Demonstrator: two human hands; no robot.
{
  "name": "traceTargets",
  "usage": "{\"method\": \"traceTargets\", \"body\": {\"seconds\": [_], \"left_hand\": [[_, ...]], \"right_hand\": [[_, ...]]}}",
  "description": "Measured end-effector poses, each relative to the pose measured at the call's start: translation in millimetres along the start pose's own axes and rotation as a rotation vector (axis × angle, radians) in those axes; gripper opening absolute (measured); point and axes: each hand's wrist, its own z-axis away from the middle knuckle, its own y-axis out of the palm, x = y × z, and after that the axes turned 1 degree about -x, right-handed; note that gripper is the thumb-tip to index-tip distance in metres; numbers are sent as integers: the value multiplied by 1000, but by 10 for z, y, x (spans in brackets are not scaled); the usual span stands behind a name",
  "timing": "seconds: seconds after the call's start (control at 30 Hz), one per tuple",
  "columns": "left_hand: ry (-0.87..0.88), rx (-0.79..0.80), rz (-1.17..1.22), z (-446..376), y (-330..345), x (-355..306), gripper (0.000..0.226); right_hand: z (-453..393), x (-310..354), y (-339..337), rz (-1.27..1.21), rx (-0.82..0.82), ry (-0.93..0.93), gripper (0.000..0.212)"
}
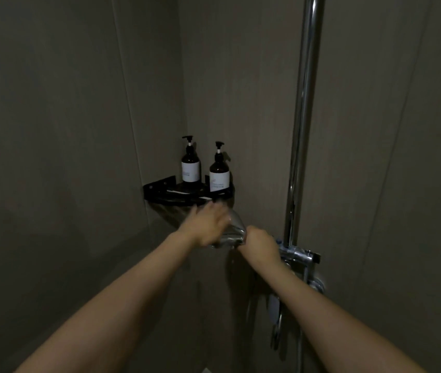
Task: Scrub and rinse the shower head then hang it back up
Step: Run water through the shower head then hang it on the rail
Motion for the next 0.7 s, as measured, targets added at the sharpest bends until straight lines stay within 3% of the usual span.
{"method": "traceTargets", "body": {"seconds": [0.03, 0.07, 0.23, 0.33, 0.37, 0.43, 0.5, 0.53, 0.6, 0.7], "left_hand": [[-19, 214, -60, 17, 98, -10, 61], [-45, 298, -67, 28, 170, -5, 64], [11, 168, -69, 71, 193, 72, 61], [34, 275, -94, 91, 118, 99, 56], [16, 231, -37, 89, 104, 131, 54], [-116, -109, 223, 87, 130, 193, 50], [-428, -402, 759, 138, 110, 252, 52], [-548, -415, 1134, 191, 98, 281, 56], [-663, -273, 1712, 290, 181, 354, 63], [-619, -40, 1705, 465, 228, 332, 57]], "right_hand": [[3, 8, 4, 32, -3, -12, 23], [12, 8, 11, 58, -3, -22, 24], [41, -44, 54, 39, 12, -10, 24], [38, -49, 67, -10, 85, 18, 26], [44, -42, 78, -29, 124, 13, 26], [62, -33, 115, -150, 184, 23, 21], [92, -1, 119, -390, 236, 65, 13], [100, 25, 106, -527, 269, 93, 14], [115, 70, 72, -789, 359, 139, 15], [133, 113, 25, -1028, 495, 143, 23]]}}
